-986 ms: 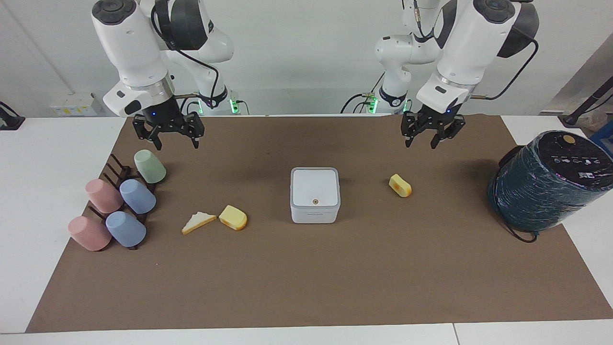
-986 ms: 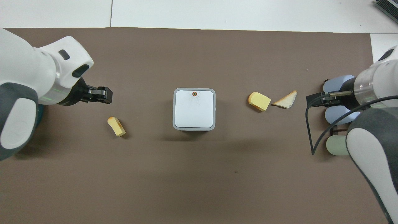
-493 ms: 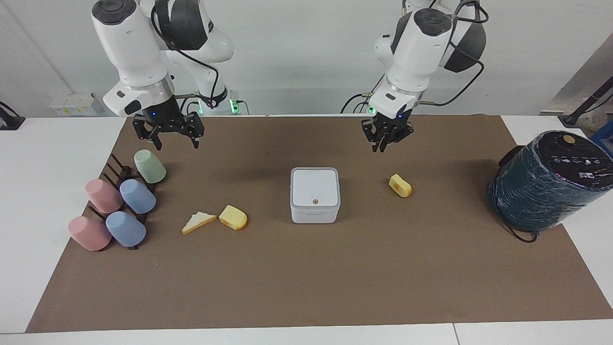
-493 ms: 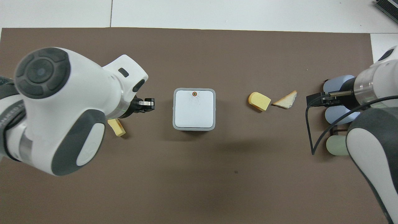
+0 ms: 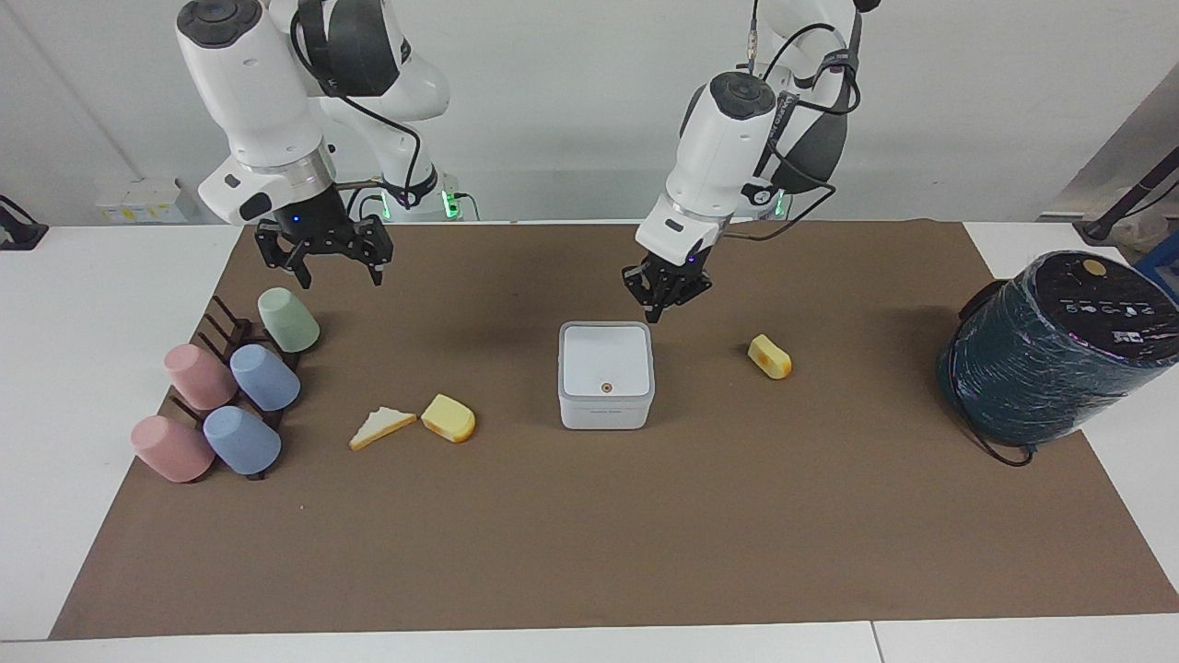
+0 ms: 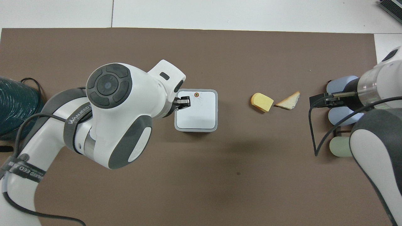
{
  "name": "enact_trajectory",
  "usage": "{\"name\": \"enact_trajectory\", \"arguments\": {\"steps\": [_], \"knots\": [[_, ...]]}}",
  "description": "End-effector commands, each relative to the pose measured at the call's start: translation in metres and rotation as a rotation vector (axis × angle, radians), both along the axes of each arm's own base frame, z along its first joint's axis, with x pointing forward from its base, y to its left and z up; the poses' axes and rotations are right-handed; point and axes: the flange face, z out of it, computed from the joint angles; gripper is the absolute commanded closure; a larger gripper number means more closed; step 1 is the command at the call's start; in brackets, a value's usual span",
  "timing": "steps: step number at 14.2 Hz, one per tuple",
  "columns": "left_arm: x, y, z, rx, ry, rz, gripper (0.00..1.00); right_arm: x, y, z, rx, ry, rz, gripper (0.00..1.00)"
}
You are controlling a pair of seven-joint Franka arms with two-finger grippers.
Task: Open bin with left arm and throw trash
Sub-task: 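Grip the white bin lid with the left gripper and lift it open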
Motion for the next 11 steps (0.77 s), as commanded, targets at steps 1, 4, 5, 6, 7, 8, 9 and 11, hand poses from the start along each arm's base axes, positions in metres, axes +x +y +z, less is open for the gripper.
{"name": "enact_trajectory", "arguments": {"steps": [1,4,5,6,7,8,9,11], "knots": [[-0.001,-0.010,-0.018,-0.062,-0.034,0.032,1.00,-0.007,-0.004,0.002,0.021,0.006,0.017,0.00],[0.004,-0.021,-0.038,-0.077,-0.046,0.033,1.00,-0.007,-0.004,0.002,0.021,0.006,0.017,0.00],[0.003,-0.029,-0.046,-0.085,-0.051,0.032,1.00,-0.007,-0.004,0.002,0.021,0.006,0.016,0.00],[0.003,-0.037,-0.058,-0.091,-0.041,0.052,1.00,-0.007,-0.004,0.002,0.021,0.006,0.017,0.00],[0.006,-0.038,-0.063,-0.100,-0.049,0.068,1.00,-0.007,-0.004,0.002,0.021,0.006,0.016,0.00],[0.005,-0.041,-0.066,-0.101,-0.050,0.065,1.00,-0.007,-0.004,0.002,0.021,0.006,0.017,0.00],[0.005,-0.042,-0.069,-0.100,-0.047,0.064,1.00,-0.007,-0.004,0.002,0.019,0.005,0.018,0.00],[0.008,-0.045,-0.086,-0.097,-0.040,0.065,1.00,-0.007,-0.004,0.002,0.019,0.005,0.018,0.00]]}}
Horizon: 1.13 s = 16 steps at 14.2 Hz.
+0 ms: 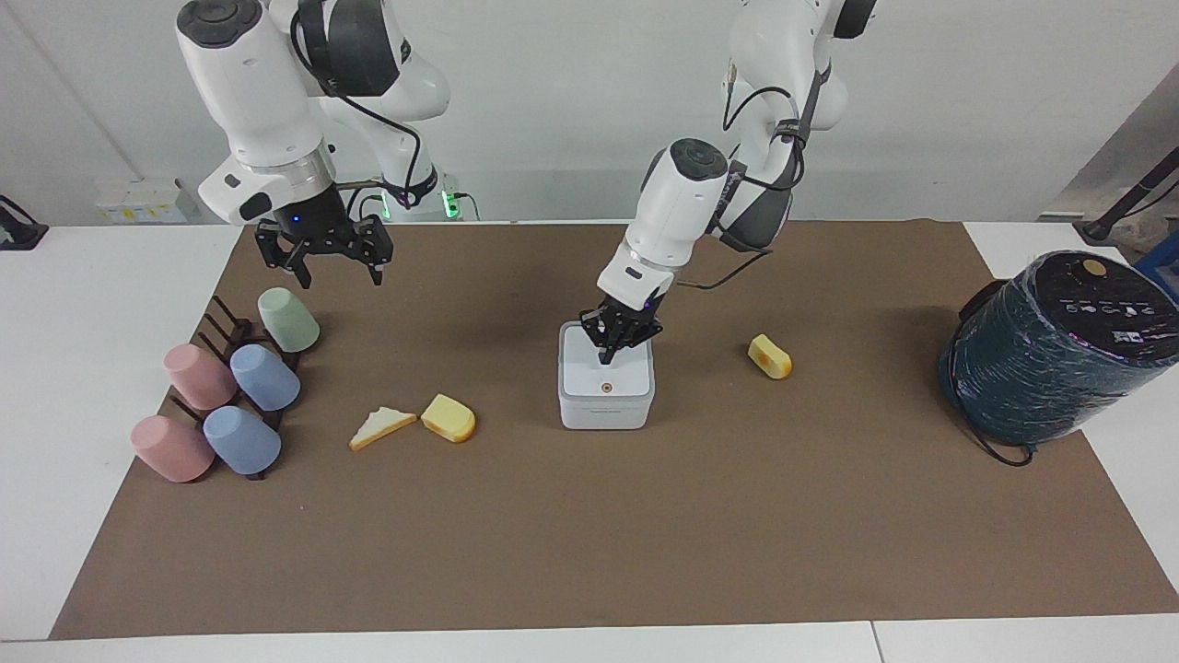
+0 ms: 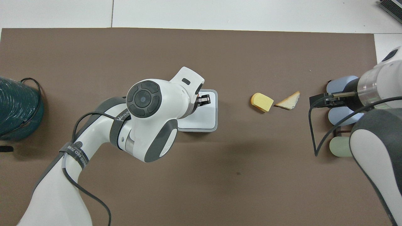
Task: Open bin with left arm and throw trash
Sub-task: 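Grip the white bin lid with the left gripper and lift it open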
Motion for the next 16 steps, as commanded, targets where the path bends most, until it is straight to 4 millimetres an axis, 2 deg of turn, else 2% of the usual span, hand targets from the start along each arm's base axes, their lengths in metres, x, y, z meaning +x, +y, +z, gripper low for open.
{"name": "enact_trajectory", "arguments": {"steps": [1,5,7,9,12,14,16], "knots": [[0.003,-0.002,-0.021,-0.019,-0.007,0.025,1.00,-0.007,-0.004,0.002,0.021,0.006,0.017,0.00],[-0.002,-0.006,-0.049,-0.019,-0.016,0.022,1.00,-0.007,-0.004,0.002,0.021,0.006,0.017,0.00],[-0.003,-0.007,-0.045,0.001,0.006,0.010,1.00,-0.007,-0.004,0.002,0.019,0.005,0.018,0.00],[0.004,-0.008,-0.016,0.027,0.054,-0.006,1.00,-0.007,-0.004,0.002,0.021,0.006,0.017,0.00],[0.018,0.010,0.039,0.087,0.131,-0.018,1.00,-0.007,-0.004,0.002,0.019,0.005,0.018,0.00],[0.022,0.022,0.061,0.137,0.152,-0.027,1.00,-0.007,-0.004,0.002,0.021,0.006,0.017,0.00],[0.026,0.043,0.076,0.163,0.171,-0.011,1.00,-0.007,-0.004,0.002,0.021,0.006,0.017,0.00]]}}
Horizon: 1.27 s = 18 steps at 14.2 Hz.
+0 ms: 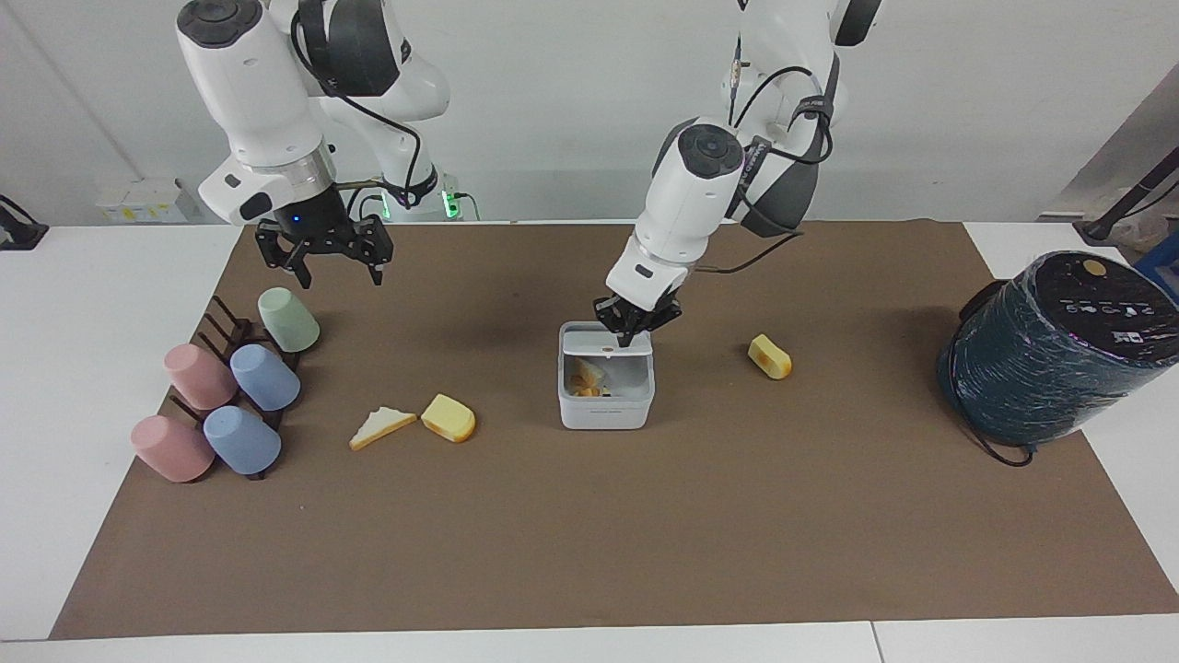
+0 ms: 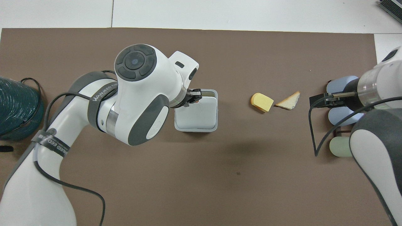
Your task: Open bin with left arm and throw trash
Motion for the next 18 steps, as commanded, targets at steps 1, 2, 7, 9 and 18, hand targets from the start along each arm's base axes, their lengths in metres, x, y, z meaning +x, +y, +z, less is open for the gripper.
{"name": "enact_trajectory", "arguments": {"steps": [1,2,7,9,18], "knots": [[0.006,0.030,0.015,0.070,0.028,0.010,1.00,-0.007,-0.004,0.002,0.021,0.006,0.016,0.00],[0.008,0.038,0.019,0.100,0.029,0.010,1.00,-0.007,-0.004,0.002,0.019,0.005,0.018,0.00],[0.024,0.077,0.021,0.188,-0.001,0.024,1.00,-0.007,-0.004,0.002,0.019,0.005,0.016,0.00],[0.031,0.104,0.014,0.193,0.002,-0.016,0.98,-0.007,-0.004,0.002,0.019,0.005,0.018,0.00],[0.035,0.253,-0.061,0.169,-0.127,0.108,0.00,-0.007,-0.004,0.002,0.021,0.006,0.017,0.00]]}}
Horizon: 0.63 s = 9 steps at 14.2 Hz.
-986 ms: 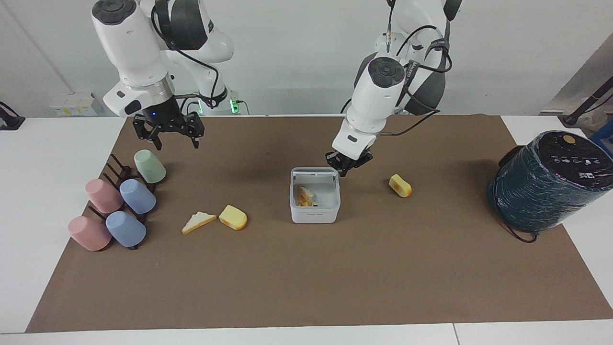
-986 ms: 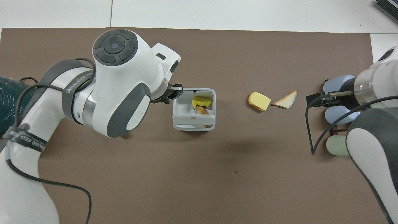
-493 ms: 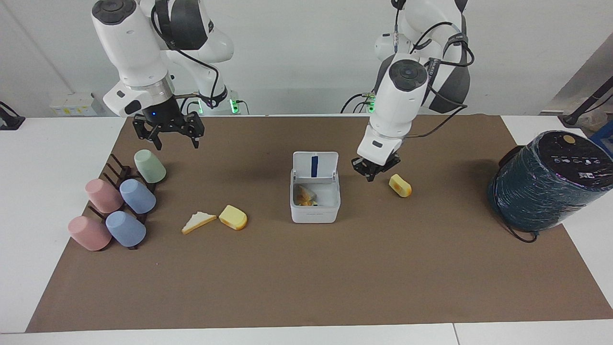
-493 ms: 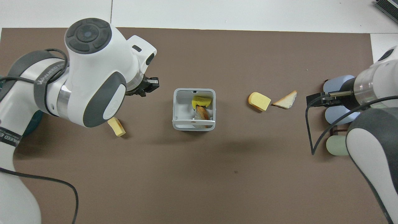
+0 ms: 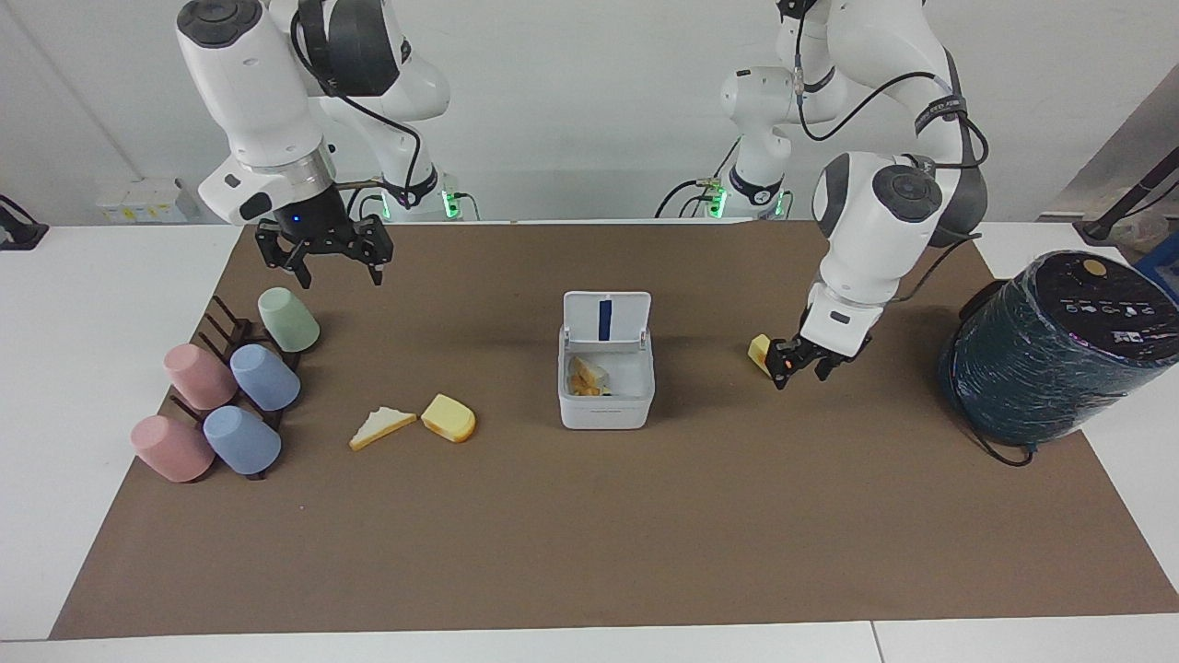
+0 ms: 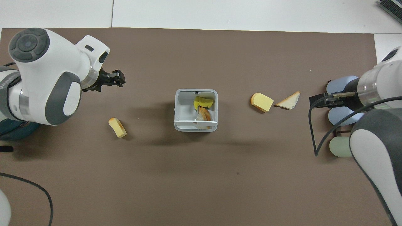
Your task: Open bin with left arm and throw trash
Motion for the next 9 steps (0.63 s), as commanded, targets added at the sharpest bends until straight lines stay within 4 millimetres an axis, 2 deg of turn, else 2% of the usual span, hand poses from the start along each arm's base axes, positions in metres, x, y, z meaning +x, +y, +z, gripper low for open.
{"name": "enact_trajectory", "arguments": {"steps": [1,4,9], "knots": [[-0.039,0.035,-0.023,0.021,-0.023,0.054,0.00,-0.007,-0.004,0.002,0.021,0.006,0.017,0.00],[-0.068,0.048,-0.051,0.025,-0.020,0.102,0.00,-0.007,-0.004,0.002,0.021,0.006,0.017,0.00],[-0.109,0.044,-0.086,0.005,-0.045,0.245,0.00,-0.007,-0.004,0.001,0.021,0.009,0.016,0.00]]}}
